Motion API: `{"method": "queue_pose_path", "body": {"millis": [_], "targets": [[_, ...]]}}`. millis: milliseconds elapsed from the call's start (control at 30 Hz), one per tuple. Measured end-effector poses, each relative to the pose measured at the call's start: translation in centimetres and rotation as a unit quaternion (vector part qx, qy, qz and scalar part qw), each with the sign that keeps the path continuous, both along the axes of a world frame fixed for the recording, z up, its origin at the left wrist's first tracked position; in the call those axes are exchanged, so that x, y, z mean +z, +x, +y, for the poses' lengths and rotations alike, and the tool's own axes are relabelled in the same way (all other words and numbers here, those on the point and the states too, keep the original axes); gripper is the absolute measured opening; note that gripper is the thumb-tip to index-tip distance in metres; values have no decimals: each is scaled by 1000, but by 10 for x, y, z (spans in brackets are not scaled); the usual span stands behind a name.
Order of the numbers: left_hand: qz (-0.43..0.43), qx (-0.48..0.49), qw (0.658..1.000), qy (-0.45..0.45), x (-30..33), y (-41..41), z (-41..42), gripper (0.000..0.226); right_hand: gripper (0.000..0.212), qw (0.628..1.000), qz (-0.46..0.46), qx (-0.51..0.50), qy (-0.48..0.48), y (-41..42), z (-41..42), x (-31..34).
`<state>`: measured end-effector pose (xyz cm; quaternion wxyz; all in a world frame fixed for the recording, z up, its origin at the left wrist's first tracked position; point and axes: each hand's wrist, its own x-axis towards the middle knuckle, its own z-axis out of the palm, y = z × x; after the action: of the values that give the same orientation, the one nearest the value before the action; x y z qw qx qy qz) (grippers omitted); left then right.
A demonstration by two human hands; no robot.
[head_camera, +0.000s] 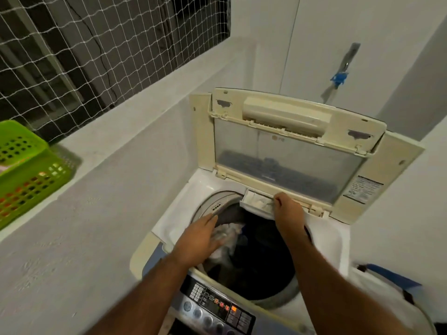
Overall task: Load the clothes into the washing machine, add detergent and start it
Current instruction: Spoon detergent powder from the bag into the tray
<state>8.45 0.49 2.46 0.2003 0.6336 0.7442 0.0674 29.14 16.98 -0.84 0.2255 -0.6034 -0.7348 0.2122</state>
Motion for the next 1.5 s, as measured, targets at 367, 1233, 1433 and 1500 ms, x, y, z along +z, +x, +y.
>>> {"method": "queue_pose_path", "body": {"millis": [367,1233,1433,1500], "targets": [[4,-1,1000,11,0,-6,-5,90,17,999,-23,23,26,9,-4,1],[41,145,911,383,225,-218,-178,58,18,813,527,221,-112,-316,-147,259],[53,216,926,304,228,-262,-211,83,27,857,378,343,-75,-393,-169,273],[59,224,933,275,226,-271,-219,93,30,876,310,366,-39,-412,-172,272]]}}
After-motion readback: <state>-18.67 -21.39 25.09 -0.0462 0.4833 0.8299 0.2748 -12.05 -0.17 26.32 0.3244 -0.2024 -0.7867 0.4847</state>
